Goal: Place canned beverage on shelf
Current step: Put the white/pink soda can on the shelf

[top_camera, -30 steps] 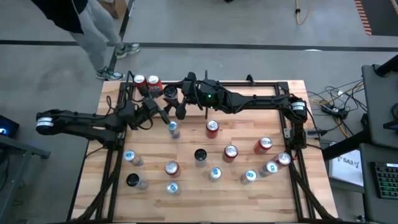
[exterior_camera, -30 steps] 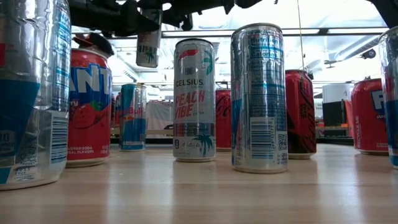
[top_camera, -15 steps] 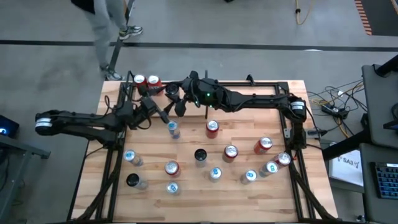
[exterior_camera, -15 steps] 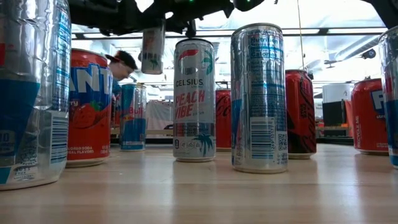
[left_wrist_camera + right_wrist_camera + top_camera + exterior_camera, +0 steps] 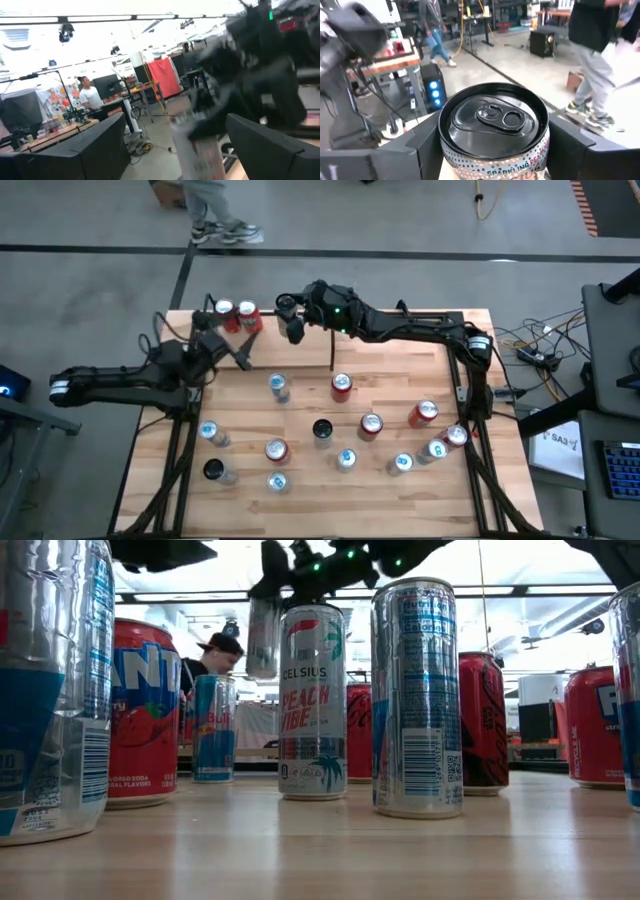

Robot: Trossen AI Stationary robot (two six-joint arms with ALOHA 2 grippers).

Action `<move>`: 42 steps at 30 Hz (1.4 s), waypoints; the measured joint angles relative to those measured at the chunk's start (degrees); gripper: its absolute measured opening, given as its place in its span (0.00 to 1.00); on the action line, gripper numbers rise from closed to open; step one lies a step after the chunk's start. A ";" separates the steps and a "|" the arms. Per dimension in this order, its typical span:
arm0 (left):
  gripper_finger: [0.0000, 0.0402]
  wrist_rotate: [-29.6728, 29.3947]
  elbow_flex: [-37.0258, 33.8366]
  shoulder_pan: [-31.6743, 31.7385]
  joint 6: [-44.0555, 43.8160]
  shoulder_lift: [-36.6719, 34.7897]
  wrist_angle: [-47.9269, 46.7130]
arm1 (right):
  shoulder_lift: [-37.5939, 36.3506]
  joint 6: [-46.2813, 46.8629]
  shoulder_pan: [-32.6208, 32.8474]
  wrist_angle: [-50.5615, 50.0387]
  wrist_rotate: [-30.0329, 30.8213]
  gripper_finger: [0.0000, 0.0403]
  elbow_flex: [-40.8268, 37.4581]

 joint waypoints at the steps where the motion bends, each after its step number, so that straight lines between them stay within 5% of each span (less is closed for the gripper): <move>1: 0.82 -0.03 -0.07 0.00 -0.01 -1.16 -0.73 | 0.81 0.23 0.04 0.14 0.00 0.61 -0.02; 15: 0.82 -5.92 -0.18 0.02 -0.49 -11.90 -12.04 | 9.92 2.61 1.15 3.91 4.96 0.61 -0.18; 33: 0.82 -5.97 -0.42 0.02 -0.47 -14.75 -14.00 | 10.68 2.77 1.29 3.16 7.72 0.61 -0.87; 42: 0.82 -5.97 -0.42 0.02 -0.22 -14.80 -13.96 | 10.63 3.87 1.26 0.74 7.86 0.74 -0.87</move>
